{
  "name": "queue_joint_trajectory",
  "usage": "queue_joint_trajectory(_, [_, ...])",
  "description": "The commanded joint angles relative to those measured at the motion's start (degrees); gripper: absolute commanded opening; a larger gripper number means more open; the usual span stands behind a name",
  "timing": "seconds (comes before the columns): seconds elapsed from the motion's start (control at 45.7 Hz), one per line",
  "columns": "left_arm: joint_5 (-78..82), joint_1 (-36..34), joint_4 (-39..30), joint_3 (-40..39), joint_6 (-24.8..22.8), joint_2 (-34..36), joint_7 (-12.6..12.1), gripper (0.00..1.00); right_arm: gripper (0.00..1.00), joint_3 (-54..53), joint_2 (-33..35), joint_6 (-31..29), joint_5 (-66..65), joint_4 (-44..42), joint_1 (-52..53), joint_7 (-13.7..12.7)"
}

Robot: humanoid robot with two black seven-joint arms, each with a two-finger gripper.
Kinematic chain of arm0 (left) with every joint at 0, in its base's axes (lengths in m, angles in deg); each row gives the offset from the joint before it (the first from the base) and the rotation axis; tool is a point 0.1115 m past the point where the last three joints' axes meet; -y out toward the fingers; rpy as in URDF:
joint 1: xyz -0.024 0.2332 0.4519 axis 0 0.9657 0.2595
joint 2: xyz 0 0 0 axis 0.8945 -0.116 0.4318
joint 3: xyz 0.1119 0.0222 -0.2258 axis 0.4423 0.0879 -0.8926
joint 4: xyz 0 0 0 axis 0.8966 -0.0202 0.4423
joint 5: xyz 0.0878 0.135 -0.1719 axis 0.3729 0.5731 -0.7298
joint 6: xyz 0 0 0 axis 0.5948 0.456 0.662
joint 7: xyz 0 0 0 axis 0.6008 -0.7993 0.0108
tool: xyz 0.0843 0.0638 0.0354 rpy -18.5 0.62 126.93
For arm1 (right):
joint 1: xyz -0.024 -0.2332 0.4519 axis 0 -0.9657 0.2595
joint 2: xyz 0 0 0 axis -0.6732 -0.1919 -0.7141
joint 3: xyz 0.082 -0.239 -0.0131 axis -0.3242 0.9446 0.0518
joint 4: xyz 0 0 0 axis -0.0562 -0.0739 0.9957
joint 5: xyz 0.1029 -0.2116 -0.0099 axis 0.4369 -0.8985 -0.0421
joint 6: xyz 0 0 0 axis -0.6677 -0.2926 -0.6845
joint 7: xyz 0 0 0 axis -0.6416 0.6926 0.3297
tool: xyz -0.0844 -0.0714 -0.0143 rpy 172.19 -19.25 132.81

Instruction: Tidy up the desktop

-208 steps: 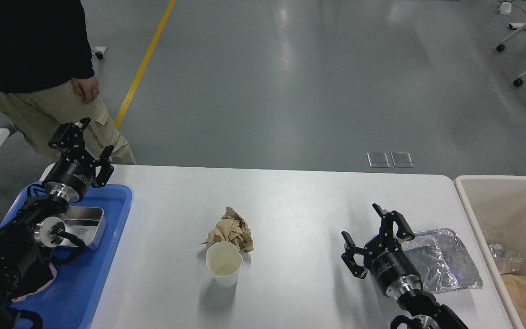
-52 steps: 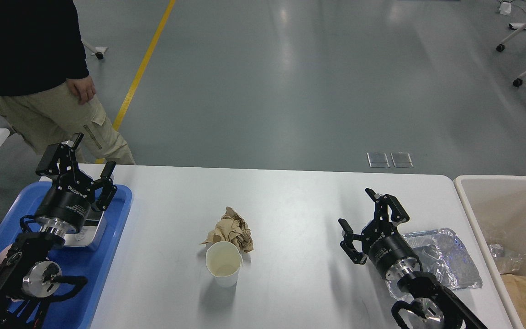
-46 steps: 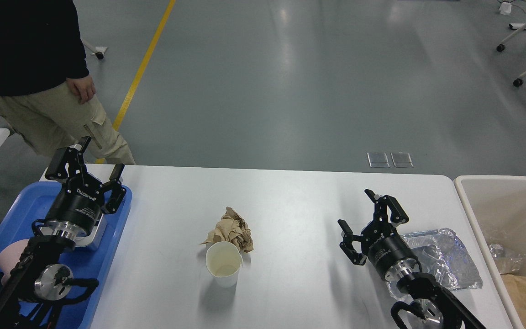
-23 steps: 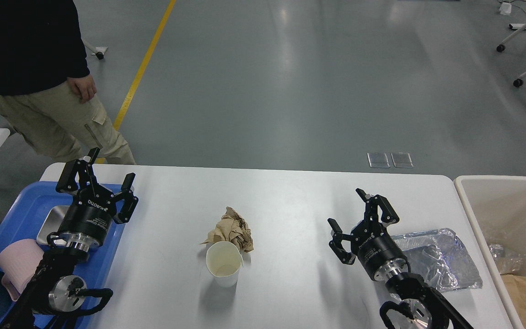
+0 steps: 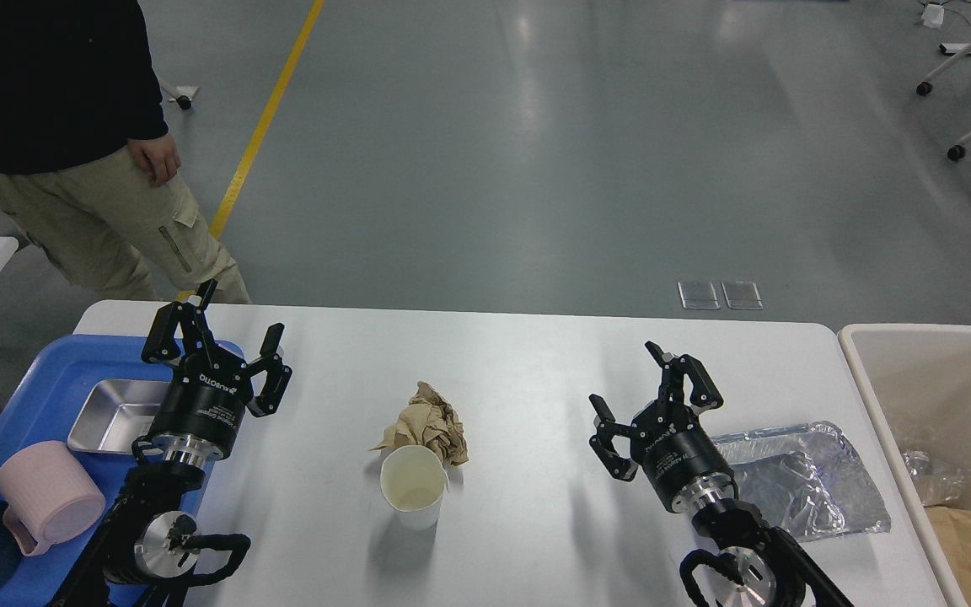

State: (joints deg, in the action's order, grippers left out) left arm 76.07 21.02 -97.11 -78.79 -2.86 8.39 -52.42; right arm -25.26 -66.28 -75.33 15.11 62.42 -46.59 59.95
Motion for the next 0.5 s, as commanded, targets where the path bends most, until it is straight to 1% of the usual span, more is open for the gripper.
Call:
queue_joint_trajectory(0.0, [-0.07,0.08,-0.05,0.02,-0.11,0.13,0.05,0.97,1.00,-0.76,0.00,0.29,0.00,0.28,-0.12,0.00])
queue_joint_trajectory(0.241, [-0.07,0.08,-0.05,0.20,-0.11,0.22,0.05,0.97,1.00,-1.91,1.31,1.52,0.00,0.46,0.14,0.00])
queue_joint_trajectory(0.372, [-0.07,0.17,-0.05,0.55,-0.11,0.22,0.05,0.97,1.00,-2.17,5.62,1.52,0.09,0.54,0.23,-0.18])
queue_joint_trajectory(0.482, [-0.07,0.00,0.12,0.64,-0.11,0.22,-0.04,0.96,1.00,-2.43,11.24,1.35,0.18,1.60,0.31,-0.09])
